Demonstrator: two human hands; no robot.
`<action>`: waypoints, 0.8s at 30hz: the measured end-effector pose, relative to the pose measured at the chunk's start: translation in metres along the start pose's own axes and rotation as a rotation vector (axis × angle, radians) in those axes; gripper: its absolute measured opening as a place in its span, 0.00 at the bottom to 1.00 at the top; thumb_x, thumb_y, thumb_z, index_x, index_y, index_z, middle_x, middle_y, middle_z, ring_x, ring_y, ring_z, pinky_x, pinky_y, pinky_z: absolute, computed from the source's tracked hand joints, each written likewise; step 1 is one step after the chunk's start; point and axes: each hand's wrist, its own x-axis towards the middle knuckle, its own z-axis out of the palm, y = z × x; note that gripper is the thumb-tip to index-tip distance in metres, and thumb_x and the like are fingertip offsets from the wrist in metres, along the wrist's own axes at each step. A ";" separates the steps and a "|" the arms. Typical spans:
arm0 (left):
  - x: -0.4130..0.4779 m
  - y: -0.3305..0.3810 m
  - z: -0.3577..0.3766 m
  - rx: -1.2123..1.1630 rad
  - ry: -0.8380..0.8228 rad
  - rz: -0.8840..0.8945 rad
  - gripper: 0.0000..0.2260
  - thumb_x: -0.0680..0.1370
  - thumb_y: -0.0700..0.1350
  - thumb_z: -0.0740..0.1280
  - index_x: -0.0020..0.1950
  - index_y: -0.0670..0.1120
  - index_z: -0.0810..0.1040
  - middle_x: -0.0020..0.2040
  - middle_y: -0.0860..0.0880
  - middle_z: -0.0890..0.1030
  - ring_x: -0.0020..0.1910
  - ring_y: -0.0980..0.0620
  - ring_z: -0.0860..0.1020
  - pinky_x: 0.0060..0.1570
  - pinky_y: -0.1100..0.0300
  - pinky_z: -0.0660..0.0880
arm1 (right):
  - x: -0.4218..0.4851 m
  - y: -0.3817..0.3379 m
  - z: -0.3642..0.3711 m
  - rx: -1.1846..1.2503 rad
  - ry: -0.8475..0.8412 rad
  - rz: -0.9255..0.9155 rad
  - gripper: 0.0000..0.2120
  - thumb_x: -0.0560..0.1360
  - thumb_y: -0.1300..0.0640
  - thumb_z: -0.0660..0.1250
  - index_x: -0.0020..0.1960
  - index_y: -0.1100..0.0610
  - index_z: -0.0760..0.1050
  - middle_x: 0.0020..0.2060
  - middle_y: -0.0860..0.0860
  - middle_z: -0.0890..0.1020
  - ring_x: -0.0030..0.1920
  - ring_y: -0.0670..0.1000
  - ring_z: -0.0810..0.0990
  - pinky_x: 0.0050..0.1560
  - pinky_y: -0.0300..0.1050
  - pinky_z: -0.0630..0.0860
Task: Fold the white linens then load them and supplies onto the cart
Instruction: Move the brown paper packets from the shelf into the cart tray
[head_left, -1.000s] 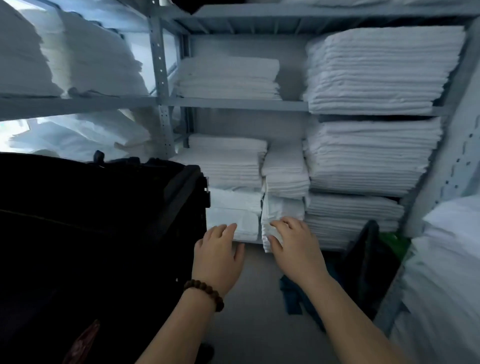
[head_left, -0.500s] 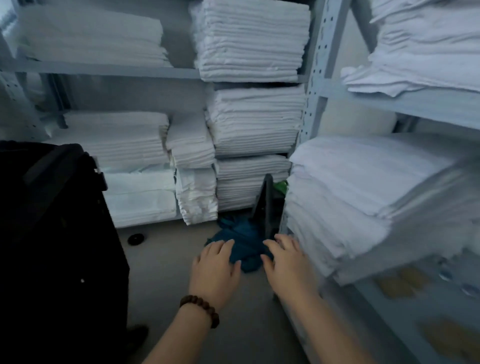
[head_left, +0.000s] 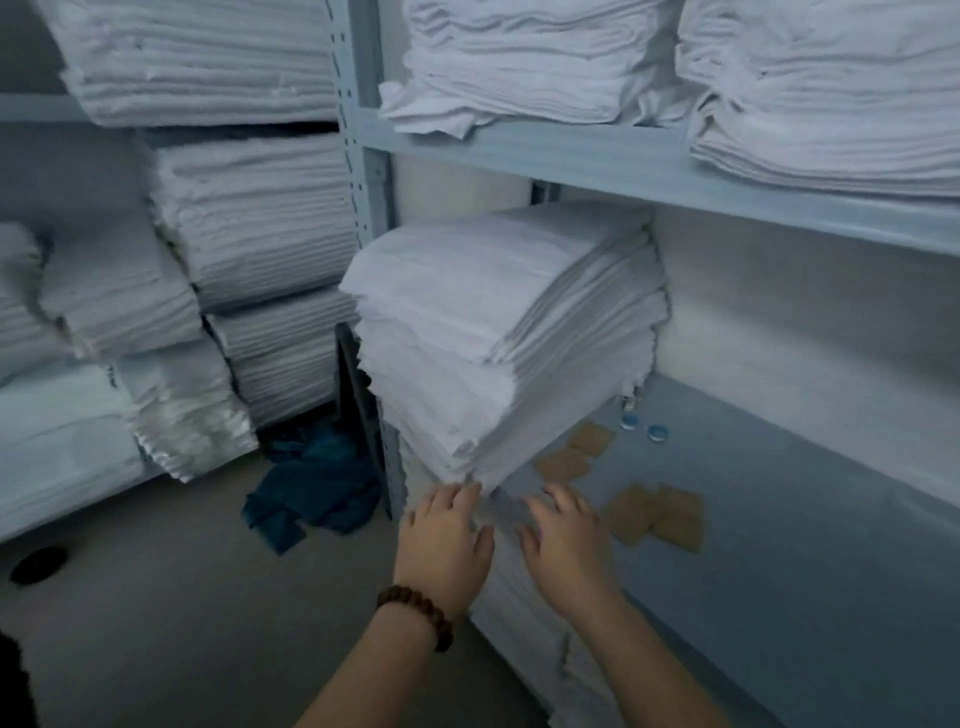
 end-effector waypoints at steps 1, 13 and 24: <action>0.005 0.012 0.008 -0.008 -0.013 0.028 0.23 0.80 0.55 0.58 0.75 0.53 0.61 0.71 0.54 0.67 0.70 0.53 0.63 0.67 0.56 0.62 | -0.002 0.014 -0.003 -0.003 0.004 0.031 0.20 0.80 0.48 0.57 0.71 0.48 0.67 0.70 0.49 0.66 0.72 0.52 0.61 0.68 0.47 0.62; 0.035 0.126 0.086 -0.016 -0.148 0.211 0.24 0.81 0.56 0.56 0.76 0.53 0.59 0.73 0.54 0.64 0.71 0.52 0.63 0.67 0.53 0.61 | -0.034 0.143 -0.033 -0.055 0.032 0.255 0.19 0.79 0.48 0.57 0.68 0.49 0.70 0.68 0.49 0.68 0.68 0.52 0.66 0.65 0.45 0.65; 0.066 0.149 0.124 0.010 -0.258 0.284 0.23 0.81 0.55 0.56 0.75 0.52 0.59 0.73 0.52 0.64 0.72 0.51 0.62 0.69 0.54 0.61 | -0.042 0.195 -0.022 -0.046 0.005 0.377 0.20 0.82 0.49 0.55 0.73 0.50 0.63 0.72 0.48 0.64 0.73 0.50 0.59 0.70 0.45 0.61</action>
